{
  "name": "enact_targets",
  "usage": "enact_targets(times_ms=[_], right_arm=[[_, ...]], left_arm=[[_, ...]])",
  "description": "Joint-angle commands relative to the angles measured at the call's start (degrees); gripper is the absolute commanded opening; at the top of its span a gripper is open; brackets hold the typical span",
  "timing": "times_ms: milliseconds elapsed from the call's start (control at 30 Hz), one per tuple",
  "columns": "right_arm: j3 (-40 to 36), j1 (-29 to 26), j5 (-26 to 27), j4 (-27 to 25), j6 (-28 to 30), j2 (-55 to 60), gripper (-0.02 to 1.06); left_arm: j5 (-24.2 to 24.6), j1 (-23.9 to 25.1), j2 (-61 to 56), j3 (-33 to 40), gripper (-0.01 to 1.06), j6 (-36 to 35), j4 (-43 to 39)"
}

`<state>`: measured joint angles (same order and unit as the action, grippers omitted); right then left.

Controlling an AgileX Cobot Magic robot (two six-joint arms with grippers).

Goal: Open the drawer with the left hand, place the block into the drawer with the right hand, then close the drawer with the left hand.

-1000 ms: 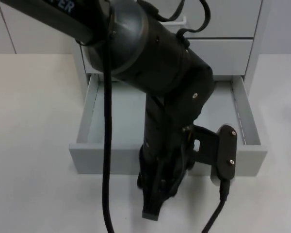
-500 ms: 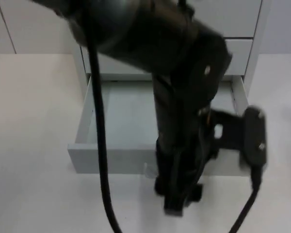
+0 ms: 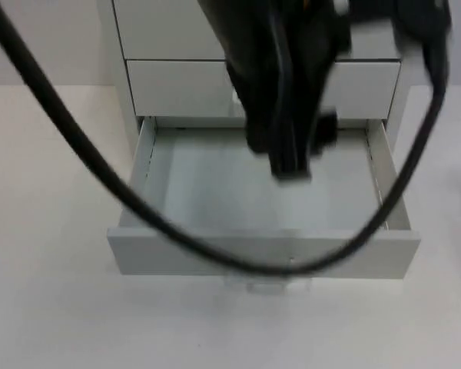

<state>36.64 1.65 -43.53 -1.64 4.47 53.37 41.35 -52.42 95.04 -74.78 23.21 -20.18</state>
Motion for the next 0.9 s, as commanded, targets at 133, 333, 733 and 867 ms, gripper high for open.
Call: enact_targets(times_ms=[133,333,733,867], right_arm=[[0.4,0.3,0.2,0.1,0.0,0.0,1.05],[0.4,0.3,0.0,-0.2,0.0,0.0,1.05],[0.4,0.3,-0.3,0.1,-2.5,0.0,1.05],[1.8,0.3,-1.5,2.4,-7.1,0.7,1.05]], left_arm=[[2.9,4.4,-8.9,0.2,0.7,-10.8,4.5],[5.0,10.1,-15.6,0.2,0.7,-10.8,10.8],[11.8,14.6,-20.6,0.2,0.93,-9.1,13.6],[16.2,14.6,-21.0,0.3,1.05,-9.1,13.9]])
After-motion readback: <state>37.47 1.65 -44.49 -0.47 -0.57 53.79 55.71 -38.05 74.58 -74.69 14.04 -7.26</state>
